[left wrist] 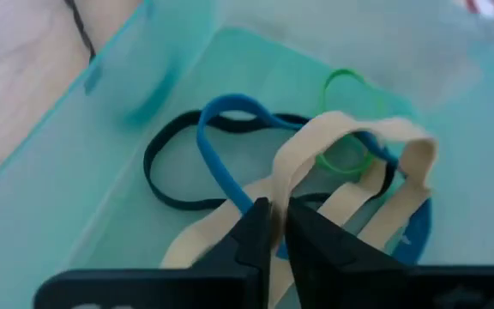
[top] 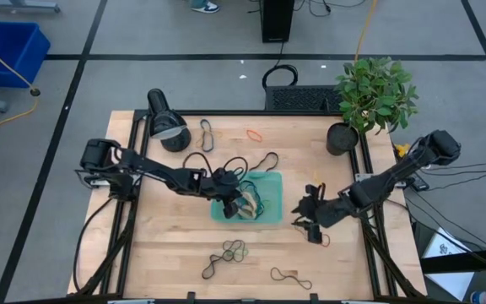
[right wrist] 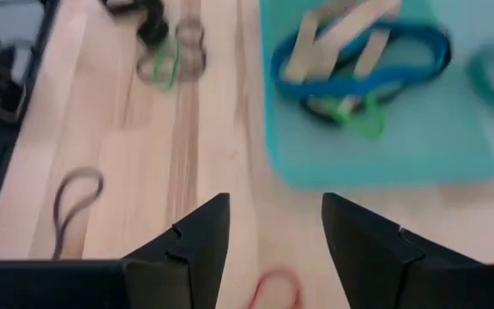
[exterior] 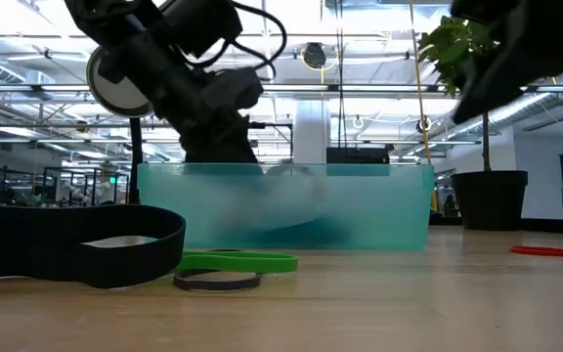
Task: Pick and place rubber bands into bin
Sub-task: Put the brown rubber band into the green bin, then put the red rubber band into the green bin, then put the black rubber band into the green bin
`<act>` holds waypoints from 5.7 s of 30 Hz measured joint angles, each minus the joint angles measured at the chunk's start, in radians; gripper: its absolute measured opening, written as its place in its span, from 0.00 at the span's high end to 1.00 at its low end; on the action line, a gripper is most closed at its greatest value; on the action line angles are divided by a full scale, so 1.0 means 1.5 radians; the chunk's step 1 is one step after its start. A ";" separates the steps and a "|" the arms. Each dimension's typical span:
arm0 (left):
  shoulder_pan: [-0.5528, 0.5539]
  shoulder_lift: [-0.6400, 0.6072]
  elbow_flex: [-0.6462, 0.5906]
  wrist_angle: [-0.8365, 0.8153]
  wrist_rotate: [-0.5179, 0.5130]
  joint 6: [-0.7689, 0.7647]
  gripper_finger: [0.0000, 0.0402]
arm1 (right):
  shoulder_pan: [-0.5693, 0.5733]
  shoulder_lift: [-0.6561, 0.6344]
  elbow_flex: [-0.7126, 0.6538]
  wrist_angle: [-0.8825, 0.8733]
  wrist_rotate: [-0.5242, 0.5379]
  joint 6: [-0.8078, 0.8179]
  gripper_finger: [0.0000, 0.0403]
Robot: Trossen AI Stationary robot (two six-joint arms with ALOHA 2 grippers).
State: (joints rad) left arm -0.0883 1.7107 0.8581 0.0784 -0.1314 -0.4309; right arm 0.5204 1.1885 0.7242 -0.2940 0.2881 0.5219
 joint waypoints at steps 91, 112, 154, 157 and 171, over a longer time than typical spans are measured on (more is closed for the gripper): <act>-0.038 -0.194 0.000 0.089 0.071 0.020 0.84 | 0.134 0.040 -0.002 -0.105 0.082 0.236 1.00; -0.116 -0.194 0.000 0.047 0.072 -0.015 0.84 | -0.110 -0.054 0.000 0.281 0.105 -0.262 1.00; -0.176 -0.194 0.000 -0.038 0.077 -0.084 0.84 | -0.229 0.275 0.000 0.413 -0.090 -0.251 0.93; -0.190 -0.194 0.000 -0.042 0.077 -0.084 0.84 | -0.229 0.275 0.000 0.413 -0.089 -0.251 0.86; -0.283 -0.193 0.024 -0.097 -0.017 -0.063 0.84 | -0.229 0.275 0.000 0.410 -0.068 -0.251 0.60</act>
State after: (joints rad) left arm -0.5122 1.4212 0.8943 -0.0670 -0.1569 -0.5247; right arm 0.1764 1.6016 0.7242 0.3206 0.1856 0.1448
